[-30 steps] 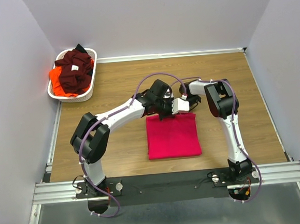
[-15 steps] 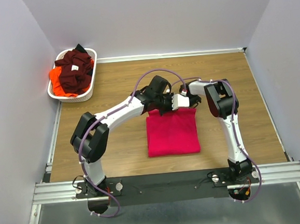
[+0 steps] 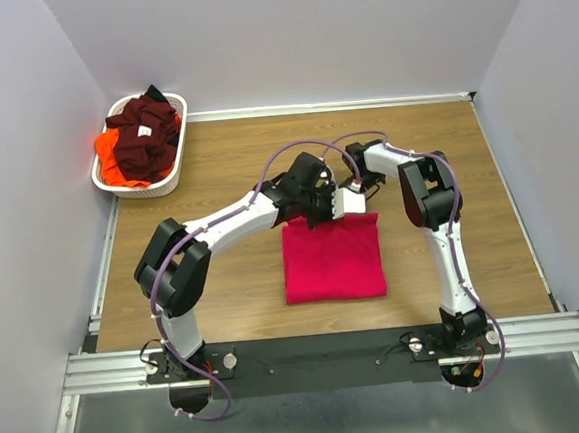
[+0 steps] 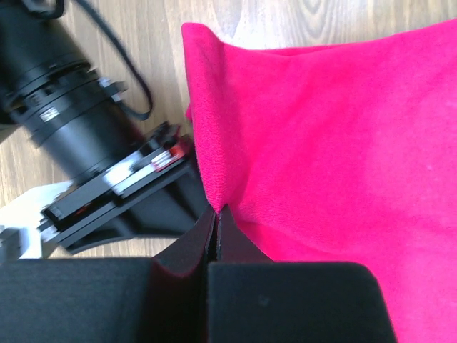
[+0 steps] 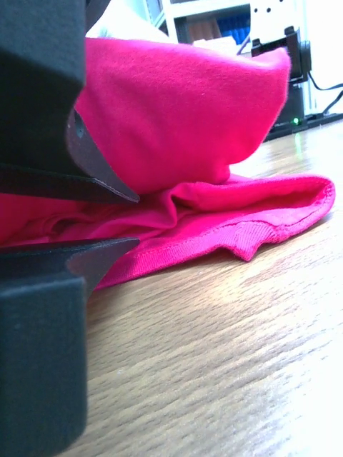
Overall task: Fold and stack the t-shirts
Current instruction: Fold the tshirt
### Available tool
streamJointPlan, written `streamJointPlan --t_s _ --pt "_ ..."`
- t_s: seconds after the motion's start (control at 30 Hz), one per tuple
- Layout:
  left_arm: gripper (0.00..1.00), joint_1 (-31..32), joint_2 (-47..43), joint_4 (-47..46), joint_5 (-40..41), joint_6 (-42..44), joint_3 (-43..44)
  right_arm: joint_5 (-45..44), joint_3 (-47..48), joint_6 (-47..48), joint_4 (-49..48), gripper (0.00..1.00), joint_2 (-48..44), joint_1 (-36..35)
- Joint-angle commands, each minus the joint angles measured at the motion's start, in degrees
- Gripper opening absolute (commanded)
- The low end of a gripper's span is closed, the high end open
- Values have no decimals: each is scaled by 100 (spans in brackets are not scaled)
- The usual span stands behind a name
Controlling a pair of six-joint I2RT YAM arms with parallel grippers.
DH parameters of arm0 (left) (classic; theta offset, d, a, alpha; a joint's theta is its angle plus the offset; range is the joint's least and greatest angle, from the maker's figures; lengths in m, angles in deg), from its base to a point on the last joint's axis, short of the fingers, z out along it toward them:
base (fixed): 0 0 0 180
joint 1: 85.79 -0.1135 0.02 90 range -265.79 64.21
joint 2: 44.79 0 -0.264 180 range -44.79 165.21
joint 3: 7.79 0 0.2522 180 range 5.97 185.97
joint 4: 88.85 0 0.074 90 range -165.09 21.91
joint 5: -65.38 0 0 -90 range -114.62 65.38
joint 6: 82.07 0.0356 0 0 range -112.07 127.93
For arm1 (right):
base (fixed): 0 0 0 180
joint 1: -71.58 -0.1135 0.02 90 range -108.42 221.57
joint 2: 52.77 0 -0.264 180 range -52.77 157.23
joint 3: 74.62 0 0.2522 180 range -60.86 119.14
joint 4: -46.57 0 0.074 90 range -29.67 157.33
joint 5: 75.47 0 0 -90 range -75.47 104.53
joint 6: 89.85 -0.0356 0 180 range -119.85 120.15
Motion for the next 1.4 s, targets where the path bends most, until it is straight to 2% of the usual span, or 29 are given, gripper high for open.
streamJointPlan --t_s 0.0,0.17,0.4,0.57,0.73,0.83,0.87,0.9,0.93,0.97,1.1,1.23,1.37 --pt "0 101 -274 -118 104 -57 -143 -311 191 -64 8 33 -264 4" --pt "0 215 -397 -153 148 -92 -345 -549 436 -100 8 33 -343 4" --pt "0 224 -406 -118 139 -118 -433 -725 1130 -302 8 48 -317 -5" --pt "0 216 -371 -127 192 -83 -381 -953 1535 -433 -1 52 -281 13" --pt "0 84 -133 22 96 -206 -65 -971 1992 -697 8 69 -237 223" --pt "11 -74 121 224 52 -171 278 -892 2133 -802 17 83 -255 407" --pt "23 -153 243 259 34 -162 453 -892 2194 -820 8 84 -264 478" --pt "30 -371 297 286 -9 -171 533 -883 2212 -838 8 85 -307 548" --pt "41 -495 402 321 -71 -162 751 -883 2247 -881 17 85 -308 714" --pt "45 -644 446 460 -219 -162 875 -883 2256 -891 26 85 -325 820" --pt "49 -1269 544 787 -834 -442 1403 -909 2020 -847 61 86 -518 1321" --pt "52 -1717 228 568 -1239 -1031 895 -936 1256 -470 139 83 -913 1726" --pt "52 -2033 -98 199 -1521 -1768 -79 -1032 316 -74 210 74 -1422 1753"
